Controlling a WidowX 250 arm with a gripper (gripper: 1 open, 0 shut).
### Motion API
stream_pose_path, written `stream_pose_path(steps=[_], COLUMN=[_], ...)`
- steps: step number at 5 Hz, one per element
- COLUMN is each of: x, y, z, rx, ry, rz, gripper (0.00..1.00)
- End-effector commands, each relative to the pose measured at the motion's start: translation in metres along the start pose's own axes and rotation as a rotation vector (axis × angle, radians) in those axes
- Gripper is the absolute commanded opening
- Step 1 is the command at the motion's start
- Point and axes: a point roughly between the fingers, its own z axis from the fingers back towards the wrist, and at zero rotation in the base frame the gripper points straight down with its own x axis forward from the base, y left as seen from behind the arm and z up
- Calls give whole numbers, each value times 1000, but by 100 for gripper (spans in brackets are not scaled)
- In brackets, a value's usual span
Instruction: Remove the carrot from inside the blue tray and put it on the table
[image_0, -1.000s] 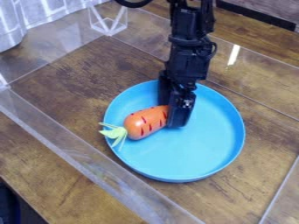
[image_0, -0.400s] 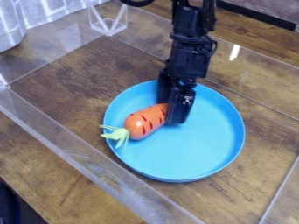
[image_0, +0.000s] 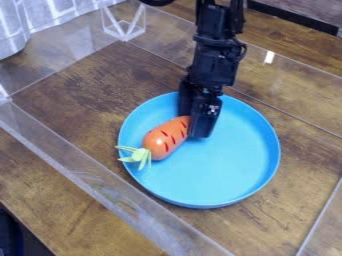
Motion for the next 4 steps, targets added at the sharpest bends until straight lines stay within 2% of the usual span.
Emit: stream_pose_path(steps=[1, 3, 4], x=[-25, -33, -41], y=[24, 31, 36], z=[-30, -29, -30], rx=[-62, -78, -81], ry=[70, 95, 104], rz=[73, 98, 117], gripper=[100, 100, 100])
